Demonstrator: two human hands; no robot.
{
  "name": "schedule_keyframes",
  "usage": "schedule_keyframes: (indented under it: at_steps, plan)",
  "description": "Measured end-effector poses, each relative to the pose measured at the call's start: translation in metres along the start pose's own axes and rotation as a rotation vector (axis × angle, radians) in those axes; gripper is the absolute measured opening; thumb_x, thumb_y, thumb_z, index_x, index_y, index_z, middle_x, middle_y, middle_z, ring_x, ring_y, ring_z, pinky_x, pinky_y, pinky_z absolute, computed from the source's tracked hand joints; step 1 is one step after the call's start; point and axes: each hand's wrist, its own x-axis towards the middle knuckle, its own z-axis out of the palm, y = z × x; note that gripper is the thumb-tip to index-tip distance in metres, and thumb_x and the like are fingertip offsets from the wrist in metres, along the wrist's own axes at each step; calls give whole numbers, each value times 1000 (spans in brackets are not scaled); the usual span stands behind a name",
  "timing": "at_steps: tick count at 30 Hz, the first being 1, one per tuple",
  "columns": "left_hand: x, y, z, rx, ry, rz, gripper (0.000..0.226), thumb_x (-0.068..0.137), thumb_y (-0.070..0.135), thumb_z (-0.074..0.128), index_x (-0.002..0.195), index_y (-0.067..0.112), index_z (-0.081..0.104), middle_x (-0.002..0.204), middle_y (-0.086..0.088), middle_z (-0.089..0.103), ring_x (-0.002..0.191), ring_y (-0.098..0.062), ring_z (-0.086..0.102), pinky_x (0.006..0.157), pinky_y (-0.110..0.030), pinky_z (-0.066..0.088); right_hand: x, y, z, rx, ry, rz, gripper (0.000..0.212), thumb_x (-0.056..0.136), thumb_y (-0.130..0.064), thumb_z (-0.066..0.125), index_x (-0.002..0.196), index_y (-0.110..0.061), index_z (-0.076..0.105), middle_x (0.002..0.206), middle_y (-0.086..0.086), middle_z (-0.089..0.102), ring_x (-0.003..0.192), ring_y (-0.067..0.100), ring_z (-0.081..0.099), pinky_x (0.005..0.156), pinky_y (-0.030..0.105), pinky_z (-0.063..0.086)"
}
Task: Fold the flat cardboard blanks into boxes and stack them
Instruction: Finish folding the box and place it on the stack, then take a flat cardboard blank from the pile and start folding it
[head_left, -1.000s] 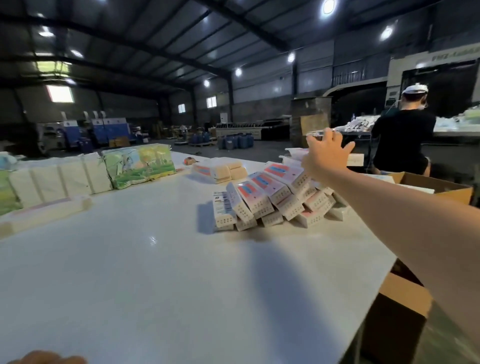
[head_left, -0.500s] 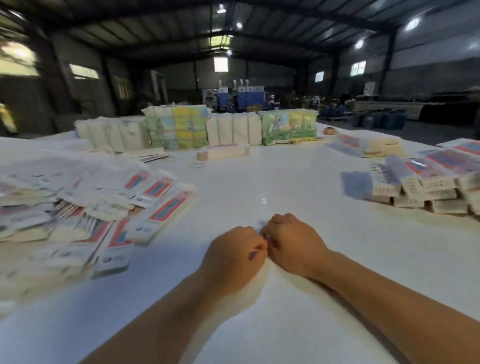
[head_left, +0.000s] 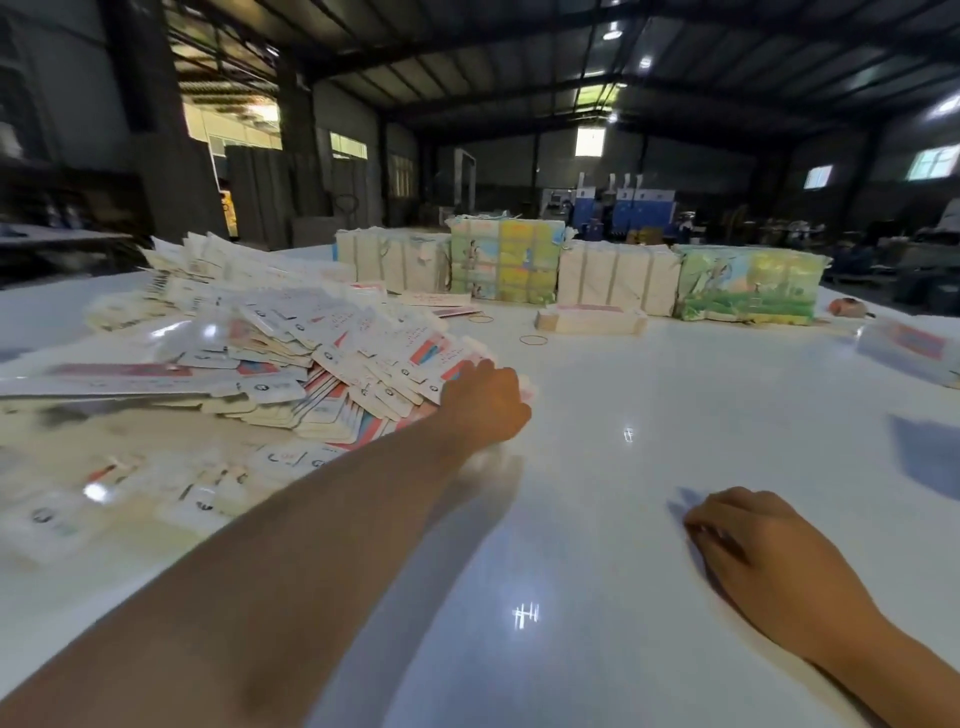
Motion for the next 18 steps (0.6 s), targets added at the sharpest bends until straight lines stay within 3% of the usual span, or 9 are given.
schedule_keyframes:
  at_steps: [4,7,13,18]
  plan:
    - [13,-23,33,68,-84,-198,65,80,63,48,126,17,44,127,-12,44,117,-33,39,94,-46,35,1,1,1,9,-6,25,12,85,-14,64,81,-21,72,88,-8,62,85,22,56,69,33,44]
    - [16,-22,43,-7,37,-218,56,80,56,54,120,18,46,122,-9,46,114,-29,40,92,-43,37,2,2,1,-4,-20,19,13,84,-13,63,81,-21,72,85,-12,56,83,22,55,68,32,42]
    - [32,-33,31,-199,-131,-304,79,70,63,64,129,17,42,130,-13,41,124,-32,34,101,-46,32,2,2,0,4,-22,20,12,85,-13,63,82,-21,72,86,-15,53,84,20,54,70,32,42]
    - [41,-39,19,-296,-84,-339,78,71,61,67,128,14,45,129,-11,49,123,-32,39,100,-40,28,4,2,2,2,-52,53,13,88,-15,60,88,-19,72,93,-7,61,90,21,54,76,35,44]
